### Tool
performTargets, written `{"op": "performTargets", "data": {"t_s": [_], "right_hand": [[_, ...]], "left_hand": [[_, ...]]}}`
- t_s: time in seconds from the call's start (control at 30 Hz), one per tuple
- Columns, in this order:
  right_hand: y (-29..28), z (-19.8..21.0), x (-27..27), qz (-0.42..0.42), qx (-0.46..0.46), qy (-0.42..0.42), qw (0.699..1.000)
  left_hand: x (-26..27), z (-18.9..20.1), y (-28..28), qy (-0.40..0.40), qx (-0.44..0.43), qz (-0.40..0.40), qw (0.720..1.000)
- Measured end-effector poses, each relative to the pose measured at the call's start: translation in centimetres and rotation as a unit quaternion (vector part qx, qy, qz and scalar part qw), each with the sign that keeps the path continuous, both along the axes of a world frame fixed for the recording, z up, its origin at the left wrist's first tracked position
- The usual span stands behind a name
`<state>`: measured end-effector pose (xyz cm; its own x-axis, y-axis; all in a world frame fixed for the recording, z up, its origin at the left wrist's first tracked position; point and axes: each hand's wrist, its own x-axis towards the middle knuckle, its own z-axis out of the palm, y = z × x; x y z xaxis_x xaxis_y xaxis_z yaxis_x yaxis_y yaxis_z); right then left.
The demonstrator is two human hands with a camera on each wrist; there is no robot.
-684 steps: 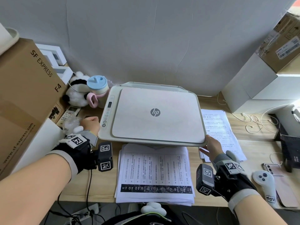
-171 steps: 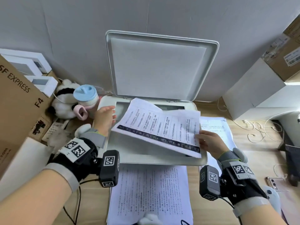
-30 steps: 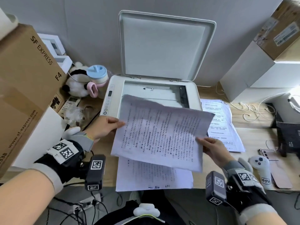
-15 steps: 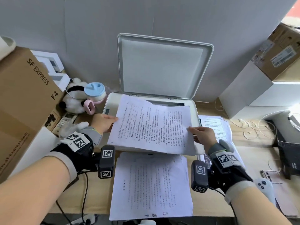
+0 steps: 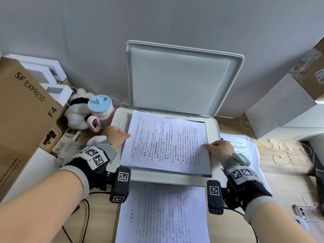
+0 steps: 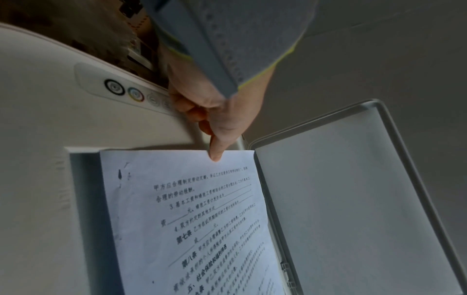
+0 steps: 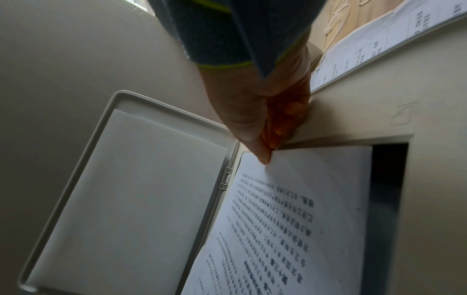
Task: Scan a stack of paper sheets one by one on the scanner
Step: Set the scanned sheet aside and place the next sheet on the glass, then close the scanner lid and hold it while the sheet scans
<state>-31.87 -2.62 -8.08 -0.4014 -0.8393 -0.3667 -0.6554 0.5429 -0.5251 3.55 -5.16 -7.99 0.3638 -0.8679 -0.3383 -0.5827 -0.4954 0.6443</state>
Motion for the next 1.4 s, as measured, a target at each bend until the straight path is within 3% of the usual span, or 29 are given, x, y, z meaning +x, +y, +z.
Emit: {"op": "performTargets", "data": {"t_s": [0.17, 0.3, 0.5, 0.6, 0.7, 0.8, 0.93, 1.03, 1.2, 1.4], "right_hand": [[-1.2, 0.5, -0.5, 0.012, 0.027, 0.022, 0.999], [-4.2, 3.0, -1.3, -0.054, -0.101, -0.129, 0.985], [-9.6, 8.5, -1.3, -0.135, -0.176, -0.340, 0.914], [-10.6, 10.0, -0.9, -0.152, -0.168, -0.402, 0.887], [-10.3, 10.0, -1.3, -0.174, -0.178, -0.424, 0.871], [-8.5, 8.8, -2.4, -0.177, -0.184, -0.450, 0.856], [-4.9, 7.3, -3.6, -0.127, -0.138, -0.475, 0.860], [-2.4, 6.1, -4.7, -0.094, -0.083, -0.477, 0.870], [0.6, 3.4, -5.2, -0.092, 0.037, -0.395, 0.913], [1.8, 3.4, -4.6, -0.116, 0.039, -0.297, 0.947]], "left_hand": [[-0.3, 0.1, -0.2, -0.023, -0.031, 0.014, 0.999], [-0.5, 1.9, -2.1, -0.012, -0.087, 0.056, 0.995], [-1.3, 6.0, -6.4, 0.170, -0.164, 0.071, 0.969], [-1.3, 8.1, -7.8, 0.257, -0.145, 0.100, 0.950], [-0.9, 9.6, -7.7, 0.365, -0.101, 0.142, 0.914], [-0.2, 9.8, -6.6, 0.416, -0.040, 0.140, 0.897], [1.7, 8.0, -4.1, 0.412, 0.027, 0.086, 0.907], [2.5, 5.3, -1.6, 0.385, 0.024, 0.063, 0.921], [2.7, 2.2, 1.0, 0.319, 0.064, 0.073, 0.943], [1.7, 1.4, 1.8, 0.256, 0.060, 0.061, 0.963]]}}
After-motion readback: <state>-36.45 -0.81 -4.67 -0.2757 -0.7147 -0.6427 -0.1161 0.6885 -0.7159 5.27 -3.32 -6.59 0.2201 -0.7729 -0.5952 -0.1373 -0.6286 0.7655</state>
